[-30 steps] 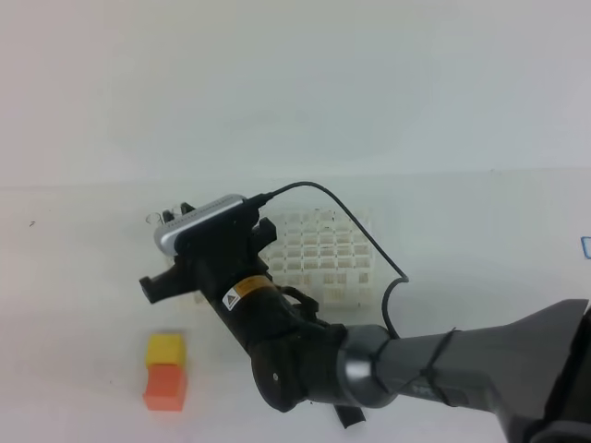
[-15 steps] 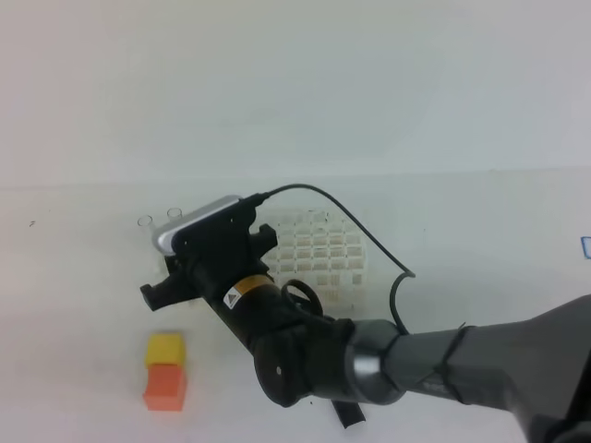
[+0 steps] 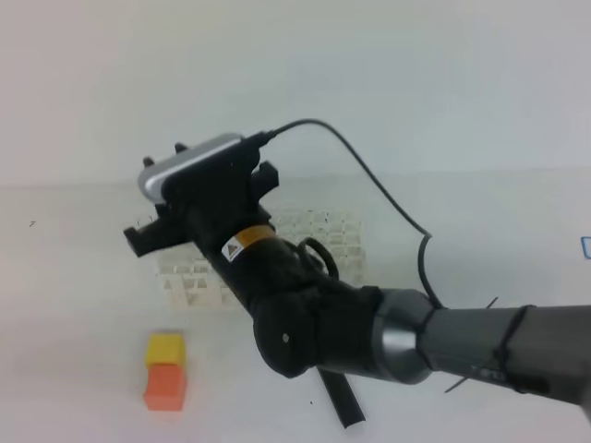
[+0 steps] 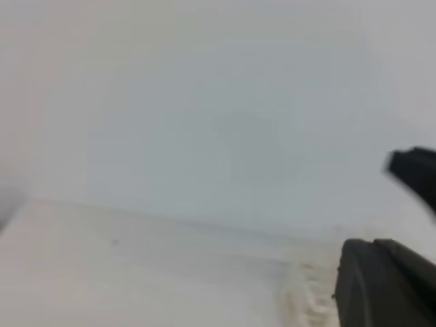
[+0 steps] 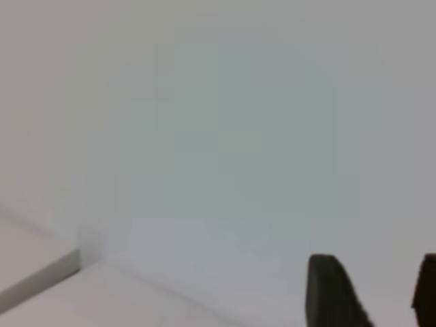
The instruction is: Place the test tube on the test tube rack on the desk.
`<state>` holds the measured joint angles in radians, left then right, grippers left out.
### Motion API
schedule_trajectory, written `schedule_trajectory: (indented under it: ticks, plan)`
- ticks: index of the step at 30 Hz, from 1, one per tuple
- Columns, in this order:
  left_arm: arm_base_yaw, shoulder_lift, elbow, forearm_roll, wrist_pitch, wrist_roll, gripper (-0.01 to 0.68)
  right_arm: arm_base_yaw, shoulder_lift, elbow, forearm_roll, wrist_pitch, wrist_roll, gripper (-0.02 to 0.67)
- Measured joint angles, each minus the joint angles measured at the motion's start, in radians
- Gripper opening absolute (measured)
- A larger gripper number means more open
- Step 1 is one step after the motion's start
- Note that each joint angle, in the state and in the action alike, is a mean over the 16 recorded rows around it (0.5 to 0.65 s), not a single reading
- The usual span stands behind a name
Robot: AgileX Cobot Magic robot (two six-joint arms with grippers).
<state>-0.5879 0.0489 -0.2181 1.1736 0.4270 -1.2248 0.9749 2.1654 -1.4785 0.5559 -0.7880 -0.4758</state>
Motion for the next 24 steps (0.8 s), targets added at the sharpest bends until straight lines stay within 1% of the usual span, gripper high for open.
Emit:
schedule_trajectory:
  ticks: [5, 9, 12, 15, 18, 21, 24]
  plan:
    - [0.169, -0.006, 0.0, 0.003, -0.001, 0.0, -0.001, -0.007, -0.033, 0.018, 0.053, -0.033, -0.052, 0.152]
    - [0.322, -0.011, 0.001, 0.005, 0.002, 0.0, -0.001, -0.013, -0.04, 0.042, 0.1, -0.039, -0.087, 0.075]
    - [0.438, -0.016, 0.001, 0.007, 0.004, 0.0, -0.001, -0.017, -0.032, 0.06, 0.13, -0.029, -0.105, 0.03]
    - [0.541, -0.025, 0.002, 0.009, 0.007, 0.0, -0.001, -0.019, -0.016, 0.076, 0.148, -0.009, -0.114, 0.008]
    - [0.623, -0.034, 0.002, 0.01, 0.008, 0.0, -0.001, -0.019, 0.002, 0.088, 0.152, 0.018, -0.119, 0.002]
    - [0.682, -0.04, 0.002, 0.014, 0.01, 0.0, -0.001, -0.018, 0.018, 0.09, 0.144, 0.048, -0.122, 0.0]
    - [0.718, -0.047, 0.002, 0.017, 0.01, 0.0, -0.001, -0.018, 0.032, 0.085, 0.132, 0.074, -0.125, -0.001]
